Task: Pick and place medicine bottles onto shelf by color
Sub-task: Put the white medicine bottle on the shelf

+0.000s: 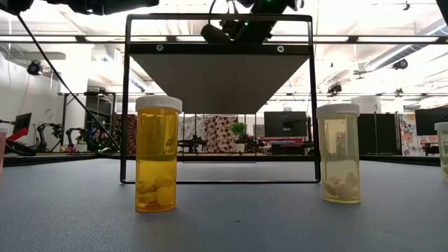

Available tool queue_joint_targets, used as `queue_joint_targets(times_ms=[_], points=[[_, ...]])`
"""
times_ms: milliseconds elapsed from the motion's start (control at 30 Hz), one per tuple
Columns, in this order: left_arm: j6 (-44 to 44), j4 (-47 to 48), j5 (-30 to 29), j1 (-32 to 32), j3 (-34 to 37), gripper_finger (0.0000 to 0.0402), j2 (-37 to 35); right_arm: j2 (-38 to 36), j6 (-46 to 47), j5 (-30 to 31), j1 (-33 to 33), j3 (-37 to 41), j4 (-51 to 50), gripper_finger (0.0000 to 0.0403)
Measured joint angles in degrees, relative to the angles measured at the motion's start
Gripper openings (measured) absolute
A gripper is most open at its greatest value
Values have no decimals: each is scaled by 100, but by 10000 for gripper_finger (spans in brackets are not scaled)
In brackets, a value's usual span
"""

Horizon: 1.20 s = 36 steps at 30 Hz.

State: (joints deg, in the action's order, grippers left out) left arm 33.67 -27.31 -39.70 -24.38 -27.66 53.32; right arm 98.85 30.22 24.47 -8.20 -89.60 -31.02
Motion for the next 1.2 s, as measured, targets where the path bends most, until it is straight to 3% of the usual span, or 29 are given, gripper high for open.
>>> queue_joint_targets(times_ms=[333,667,833,967,1067,1200], points=[[0,-2,0,-1,0,88,0,105,-177,-88,75,0,-71,258],[0,-68,0,-1,0,88,0,82,-343,-126,144,0,-105,146],[-23,-273,1,-1,0,88,0,-313,-1072,-475,399,4,-456,142],[-30,-363,40,-6,0,88,0,-860,-1903,-1355,802,135,-643,157],[-39,-465,253,-4,0,88,0,-1286,-2548,-2426,1102,531,-409,152],[-24,-745,1447,0,-2,90,108,-1815,-2790,-4213,1270,1473,1185,138]])
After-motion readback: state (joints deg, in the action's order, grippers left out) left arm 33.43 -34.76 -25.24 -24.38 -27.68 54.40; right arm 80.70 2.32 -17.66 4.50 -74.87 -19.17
